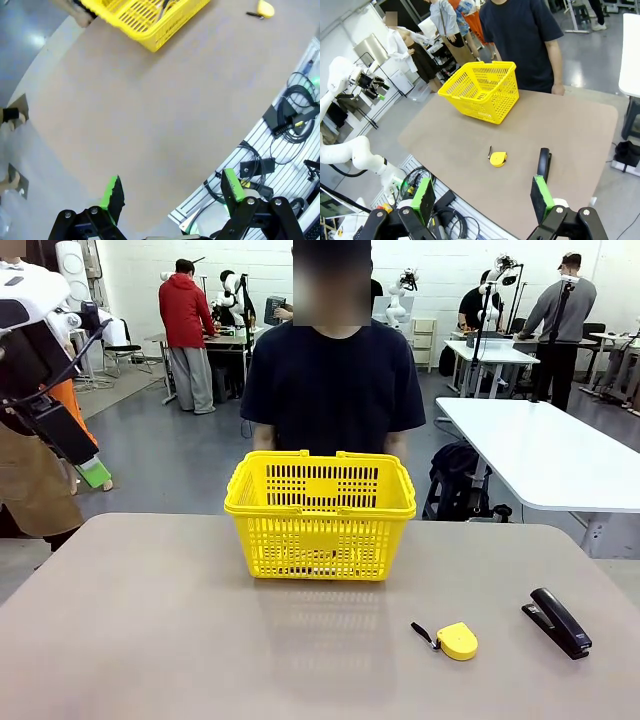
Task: Place the items the person wants into the basket.
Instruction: Pick up the item the person points to and place it in the Market Basket.
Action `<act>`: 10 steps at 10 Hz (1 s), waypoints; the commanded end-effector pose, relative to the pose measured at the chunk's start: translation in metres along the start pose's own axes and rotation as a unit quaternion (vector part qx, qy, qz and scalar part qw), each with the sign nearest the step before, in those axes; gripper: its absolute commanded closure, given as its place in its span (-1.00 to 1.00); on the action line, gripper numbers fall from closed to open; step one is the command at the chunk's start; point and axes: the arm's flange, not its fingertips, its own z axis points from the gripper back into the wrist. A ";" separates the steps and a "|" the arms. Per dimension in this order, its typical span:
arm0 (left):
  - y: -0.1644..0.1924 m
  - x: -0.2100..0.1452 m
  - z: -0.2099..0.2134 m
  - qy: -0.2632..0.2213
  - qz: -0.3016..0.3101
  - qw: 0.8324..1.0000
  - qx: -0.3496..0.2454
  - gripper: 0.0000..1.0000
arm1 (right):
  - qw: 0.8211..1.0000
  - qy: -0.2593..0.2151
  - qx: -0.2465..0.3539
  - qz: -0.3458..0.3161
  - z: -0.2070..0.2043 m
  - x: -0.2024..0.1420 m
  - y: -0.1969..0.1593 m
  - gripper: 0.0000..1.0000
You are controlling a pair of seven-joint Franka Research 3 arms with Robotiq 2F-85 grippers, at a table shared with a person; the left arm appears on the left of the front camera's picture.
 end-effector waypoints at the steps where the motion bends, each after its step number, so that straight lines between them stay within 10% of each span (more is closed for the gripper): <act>1: 0.024 -0.011 0.028 -0.061 -0.071 0.992 -0.086 -1.00 | 1.000 -0.012 0.009 0.008 -0.001 0.002 0.001 -1.00; 8: 0.232 -0.152 0.087 -0.324 -0.135 0.899 -0.262 -1.00 | 1.000 -0.012 0.009 0.008 -0.001 0.002 0.001 -1.00; 10: 0.241 -0.196 0.076 -0.331 -0.099 0.906 -0.244 -1.00 | 1.000 -0.012 0.009 0.008 -0.001 0.002 0.001 -1.00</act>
